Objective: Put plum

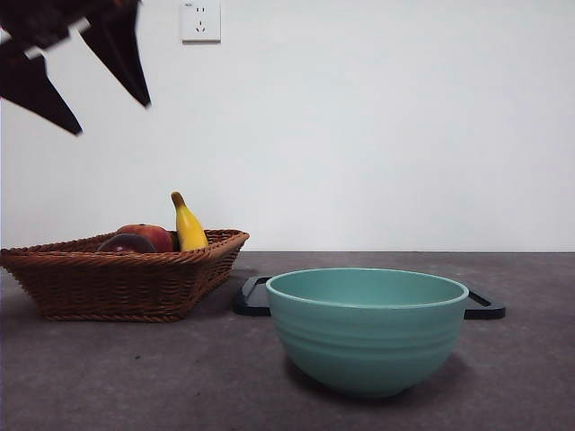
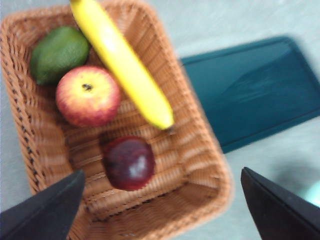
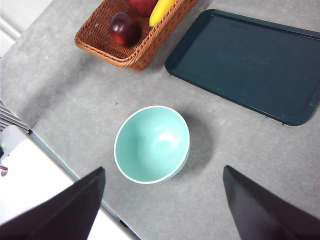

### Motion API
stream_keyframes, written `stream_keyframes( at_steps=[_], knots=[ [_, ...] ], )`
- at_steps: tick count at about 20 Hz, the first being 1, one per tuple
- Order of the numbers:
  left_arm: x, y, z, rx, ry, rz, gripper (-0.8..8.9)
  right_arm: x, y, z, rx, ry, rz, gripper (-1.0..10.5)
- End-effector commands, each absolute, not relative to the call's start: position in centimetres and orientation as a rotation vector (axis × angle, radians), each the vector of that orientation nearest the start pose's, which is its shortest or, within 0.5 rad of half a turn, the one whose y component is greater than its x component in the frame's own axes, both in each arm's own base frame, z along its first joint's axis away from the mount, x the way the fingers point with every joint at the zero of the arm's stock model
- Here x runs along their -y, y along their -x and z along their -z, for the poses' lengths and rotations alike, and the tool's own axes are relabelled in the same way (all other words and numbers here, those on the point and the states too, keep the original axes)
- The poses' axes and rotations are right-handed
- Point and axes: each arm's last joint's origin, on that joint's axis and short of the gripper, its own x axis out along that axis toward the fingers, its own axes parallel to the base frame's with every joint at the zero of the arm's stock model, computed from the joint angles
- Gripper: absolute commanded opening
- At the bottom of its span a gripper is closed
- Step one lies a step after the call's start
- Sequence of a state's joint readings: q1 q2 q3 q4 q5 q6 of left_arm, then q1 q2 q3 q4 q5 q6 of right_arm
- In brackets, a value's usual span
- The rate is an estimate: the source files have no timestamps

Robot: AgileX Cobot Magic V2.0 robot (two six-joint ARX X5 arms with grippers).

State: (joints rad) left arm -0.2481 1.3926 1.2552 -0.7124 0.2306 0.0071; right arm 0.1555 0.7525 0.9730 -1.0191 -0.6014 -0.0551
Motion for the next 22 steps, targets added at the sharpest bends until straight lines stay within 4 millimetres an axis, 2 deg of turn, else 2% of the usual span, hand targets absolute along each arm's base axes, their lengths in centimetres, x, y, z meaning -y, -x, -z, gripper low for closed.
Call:
stream_keyframes(
  at_steps=[1,6,13,22],
  knots=[
    [8.5,-29.4,-30.5,-0.894,-0.063,0.439,4.9,-3.5,-11.4,-33.6,-0.754,-0.127,-0.74,3.8],
    [9.6,-31.8,-26.3,-1.016,-0.12,0.396,4.91,-3.5,-11.4,-33.6,-0.751,-0.127,-0.741,3.8],
    [10.3,-34.0,-22.2,-1.103,-0.127,0.393,4.91,-3.5,-11.4,-33.6,-0.751,-0.127,-0.741,3.8],
    [10.9,-35.1,-20.1,-1.116,-0.133,0.399,4.88,-3.5,-11.4,-33.6,-0.746,-0.126,-0.741,3.8]
  ],
)
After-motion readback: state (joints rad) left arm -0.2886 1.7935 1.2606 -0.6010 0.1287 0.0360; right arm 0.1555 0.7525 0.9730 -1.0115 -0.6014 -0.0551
